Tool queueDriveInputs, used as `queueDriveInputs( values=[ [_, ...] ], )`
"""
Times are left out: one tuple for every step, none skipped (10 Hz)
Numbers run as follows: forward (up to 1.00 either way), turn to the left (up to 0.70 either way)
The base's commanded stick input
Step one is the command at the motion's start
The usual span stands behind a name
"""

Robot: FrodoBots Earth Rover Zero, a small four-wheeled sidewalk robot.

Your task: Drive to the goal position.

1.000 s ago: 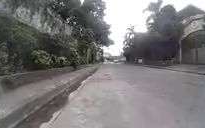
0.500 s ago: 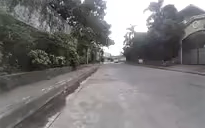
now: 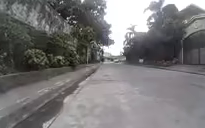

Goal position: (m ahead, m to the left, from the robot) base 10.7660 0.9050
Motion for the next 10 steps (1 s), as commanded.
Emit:
queueDriveInputs(
  values=[
    [0.48,0.0],
    [0.48,0.0],
    [0.48,0.0],
    [0.48,0.0],
    [0.48,0.0],
    [0.48,0.0],
    [0.48,0.0],
    [0.48,0.0],
    [0.48,0.0],
    [0.48,0.0]
  ],
)
